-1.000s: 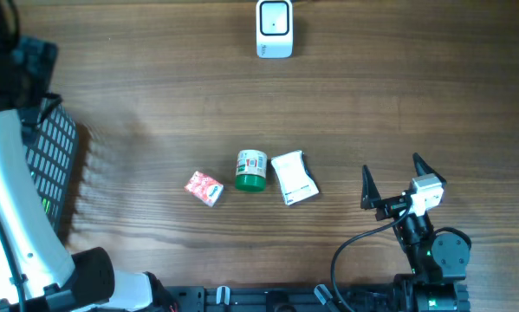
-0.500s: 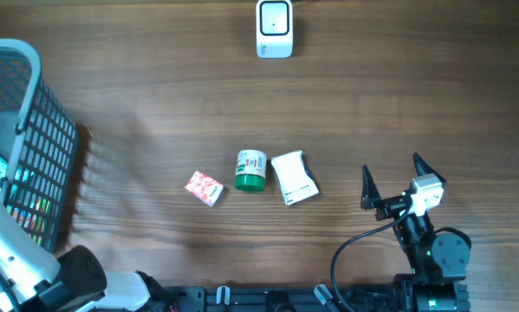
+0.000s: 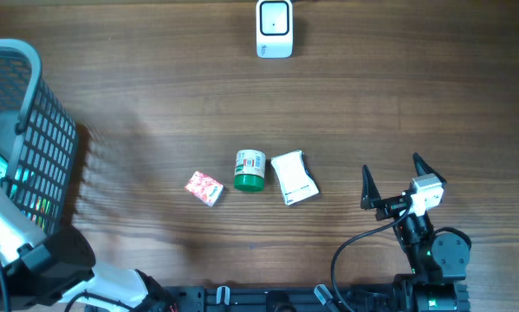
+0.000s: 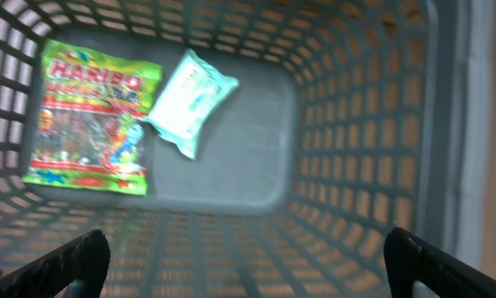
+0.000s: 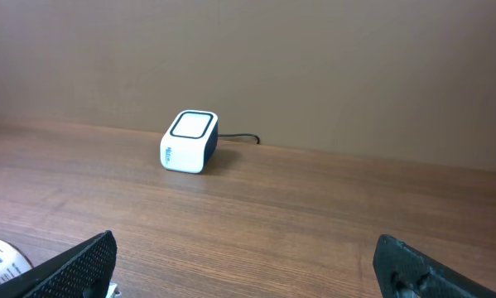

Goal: Scan the item barcode
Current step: 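Return the left gripper into the basket and grasp the Zappy wipes pack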

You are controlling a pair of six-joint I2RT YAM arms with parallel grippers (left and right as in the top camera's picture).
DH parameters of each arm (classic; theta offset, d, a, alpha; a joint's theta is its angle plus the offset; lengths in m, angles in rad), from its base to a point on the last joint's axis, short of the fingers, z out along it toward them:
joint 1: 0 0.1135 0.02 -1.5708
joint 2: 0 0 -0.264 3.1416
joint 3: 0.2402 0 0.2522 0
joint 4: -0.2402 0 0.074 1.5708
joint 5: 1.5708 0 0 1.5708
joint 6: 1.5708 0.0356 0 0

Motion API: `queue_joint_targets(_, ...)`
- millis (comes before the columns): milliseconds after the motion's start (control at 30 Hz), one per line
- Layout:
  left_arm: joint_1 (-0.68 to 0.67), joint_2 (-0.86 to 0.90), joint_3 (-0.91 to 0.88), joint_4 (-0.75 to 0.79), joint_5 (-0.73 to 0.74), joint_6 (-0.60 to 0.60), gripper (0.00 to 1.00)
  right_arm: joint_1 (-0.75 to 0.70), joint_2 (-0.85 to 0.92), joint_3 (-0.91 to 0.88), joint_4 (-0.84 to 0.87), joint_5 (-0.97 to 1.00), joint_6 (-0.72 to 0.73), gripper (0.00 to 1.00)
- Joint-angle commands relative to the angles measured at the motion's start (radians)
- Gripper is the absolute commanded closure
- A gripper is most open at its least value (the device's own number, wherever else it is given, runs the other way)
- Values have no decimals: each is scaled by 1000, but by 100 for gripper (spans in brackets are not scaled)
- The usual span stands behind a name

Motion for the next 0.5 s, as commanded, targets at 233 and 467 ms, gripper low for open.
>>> queue_joint_targets(233,138,186,-79,6,-86,120,0,6,-5,-1,2,17,6,0)
queue_joint_targets(467,175,298,-139,151,-97,344,0,6,-5,-1,2,17,7,0)
